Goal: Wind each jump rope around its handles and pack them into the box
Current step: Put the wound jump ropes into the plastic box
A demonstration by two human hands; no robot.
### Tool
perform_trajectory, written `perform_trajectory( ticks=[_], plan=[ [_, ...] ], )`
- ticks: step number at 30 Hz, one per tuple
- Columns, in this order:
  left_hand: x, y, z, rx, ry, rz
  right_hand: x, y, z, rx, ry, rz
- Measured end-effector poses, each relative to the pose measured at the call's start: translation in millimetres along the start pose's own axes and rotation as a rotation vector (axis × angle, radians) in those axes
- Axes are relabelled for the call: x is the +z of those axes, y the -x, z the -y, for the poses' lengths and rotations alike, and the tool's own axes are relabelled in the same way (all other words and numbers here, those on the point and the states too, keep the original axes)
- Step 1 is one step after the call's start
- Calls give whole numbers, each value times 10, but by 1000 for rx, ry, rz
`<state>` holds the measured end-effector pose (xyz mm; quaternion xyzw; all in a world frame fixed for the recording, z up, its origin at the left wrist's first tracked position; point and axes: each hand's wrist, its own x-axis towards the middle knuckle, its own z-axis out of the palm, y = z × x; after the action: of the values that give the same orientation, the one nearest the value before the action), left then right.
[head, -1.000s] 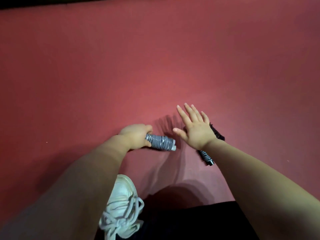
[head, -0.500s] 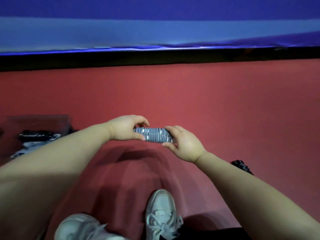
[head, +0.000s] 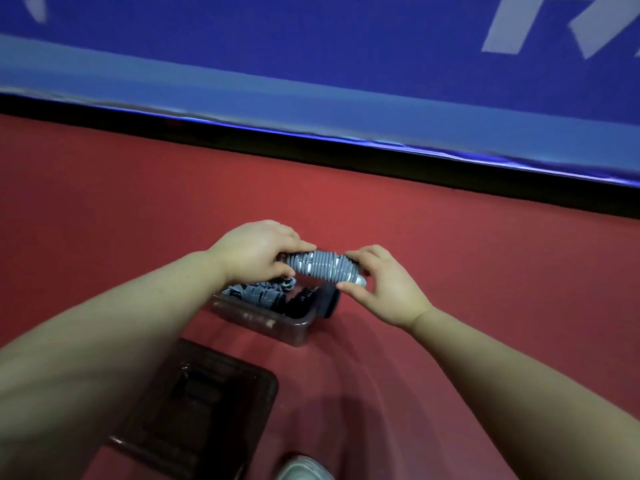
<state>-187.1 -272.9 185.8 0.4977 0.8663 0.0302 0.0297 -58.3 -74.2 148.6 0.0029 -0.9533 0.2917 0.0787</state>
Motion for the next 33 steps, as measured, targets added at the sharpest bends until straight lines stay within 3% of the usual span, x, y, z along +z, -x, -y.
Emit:
perform_trajectory(
  ticks=[7,14,22,27,33],
  plan=[
    [674,59,1064,-203,26,135,980,-996,81,-14,129,218],
    [1292,-244,1496,-284,-103,285,1753,-1471,-184,82,205,388],
    [1632,-530,1559,-220,-290,374,2058,-1548,-254,-14,265,392],
    [1658,-535,1528,-213,-370,327,2063,-1540,-229,-23,401,358],
    [1413,-408,1456,-354,-266,345,1787,-1522,-145,7,497,334]
  ],
)
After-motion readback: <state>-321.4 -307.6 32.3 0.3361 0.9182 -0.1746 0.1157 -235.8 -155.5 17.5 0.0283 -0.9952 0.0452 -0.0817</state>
